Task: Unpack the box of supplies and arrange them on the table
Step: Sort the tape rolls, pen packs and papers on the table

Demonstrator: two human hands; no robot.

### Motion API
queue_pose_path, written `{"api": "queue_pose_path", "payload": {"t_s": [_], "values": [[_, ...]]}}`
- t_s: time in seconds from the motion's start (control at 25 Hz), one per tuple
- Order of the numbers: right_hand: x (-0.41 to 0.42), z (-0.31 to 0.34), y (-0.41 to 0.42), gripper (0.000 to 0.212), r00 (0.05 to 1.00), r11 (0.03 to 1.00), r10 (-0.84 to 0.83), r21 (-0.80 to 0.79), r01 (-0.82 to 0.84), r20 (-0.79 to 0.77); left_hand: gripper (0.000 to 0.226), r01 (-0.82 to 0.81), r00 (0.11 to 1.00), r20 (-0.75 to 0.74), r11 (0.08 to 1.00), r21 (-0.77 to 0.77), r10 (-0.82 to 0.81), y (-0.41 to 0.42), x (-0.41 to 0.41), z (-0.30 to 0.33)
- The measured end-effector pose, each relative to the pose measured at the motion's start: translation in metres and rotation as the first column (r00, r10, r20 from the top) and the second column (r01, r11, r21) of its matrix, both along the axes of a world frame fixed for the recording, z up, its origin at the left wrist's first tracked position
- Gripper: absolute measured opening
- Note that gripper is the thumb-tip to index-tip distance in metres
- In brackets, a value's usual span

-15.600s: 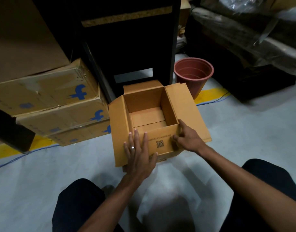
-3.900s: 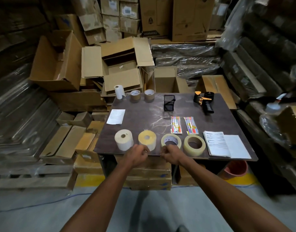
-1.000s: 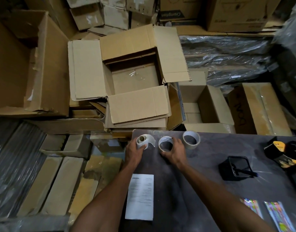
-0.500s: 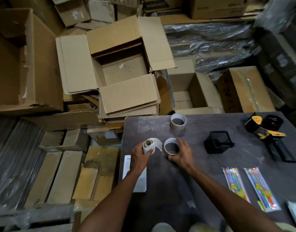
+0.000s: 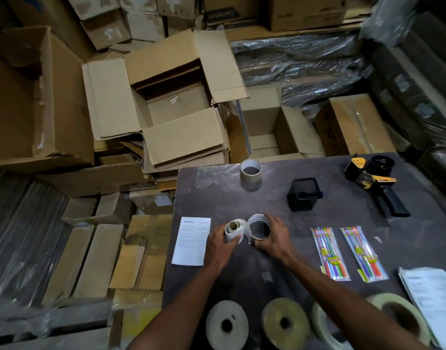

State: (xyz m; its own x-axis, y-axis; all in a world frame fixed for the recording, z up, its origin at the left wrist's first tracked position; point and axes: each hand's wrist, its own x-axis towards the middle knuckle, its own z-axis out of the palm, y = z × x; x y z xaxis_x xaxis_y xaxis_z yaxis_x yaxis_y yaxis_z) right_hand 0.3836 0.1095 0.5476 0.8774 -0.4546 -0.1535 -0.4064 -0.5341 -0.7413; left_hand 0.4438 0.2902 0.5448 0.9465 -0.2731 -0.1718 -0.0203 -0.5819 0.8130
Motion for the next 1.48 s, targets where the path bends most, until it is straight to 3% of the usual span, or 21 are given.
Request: {"api": "queue_pose_path", "payload": {"t_s": [0.36, 0.56, 0.76, 0.88, 0.96, 1.28, 1.4, 1.48], "values": [[-0.059, -0.014, -0.014, 0.098, 0.999, 0.999, 0.052, -0.018, -0.052, 0.009, 0.029, 0.023, 0.998, 0.06, 0.999, -0.032, -0.021, -0.009, -0.052, -0.003], [-0.071, -0.017, -0.017, 0.102, 0.996, 0.996, 0.088, -0.002, -0.088, 0.007, 0.035, 0.046, 0.996, 0.079, 0.993, -0.106, -0.038, -0.007, -0.053, -0.007], [-0.071, -0.011, -0.018, 0.105, 0.992, 0.992, 0.13, 0.007, -0.13, -0.001, 0.061, 0.121, 0.992, 0.038, 0.983, -0.137, -0.117, -0.001, -0.05, -0.009], [-0.071, -0.006, -0.02, 0.105, 0.983, 0.984, 0.18, 0.01, -0.18, 0.03, 0.095, 0.228, 0.973, 0.025, 0.973, -0.029, -0.228, 0.012, -0.04, -0.015], [-0.069, 0.001, -0.022, 0.096, 0.984, 0.985, 0.166, 0.037, -0.168, 0.058, 0.104, 0.289, 0.957, -0.018, 0.957, -0.001, -0.289, 0.021, -0.031, -0.013], [0.0, 0.025, -0.038, 0.056, 0.987, 0.997, 0.024, 0.063, -0.034, 0.156, 0.062, 0.099, 0.982, -0.14, 0.98, -0.17, -0.124, 0.014, 0.02, 0.006], [0.045, 0.028, -0.052, 0.053, 0.992, 0.998, 0.013, 0.06, -0.021, 0.124, 0.043, 0.014, 0.985, -0.167, 0.987, -0.16, -0.041, -0.003, 0.046, 0.007], [0.073, 0.027, -0.062, 0.055, 0.997, 0.998, 0.008, 0.06, -0.013, 0.081, 0.043, -0.003, 0.986, -0.166, 0.994, -0.107, -0.015, -0.014, 0.069, 0.002]]}}
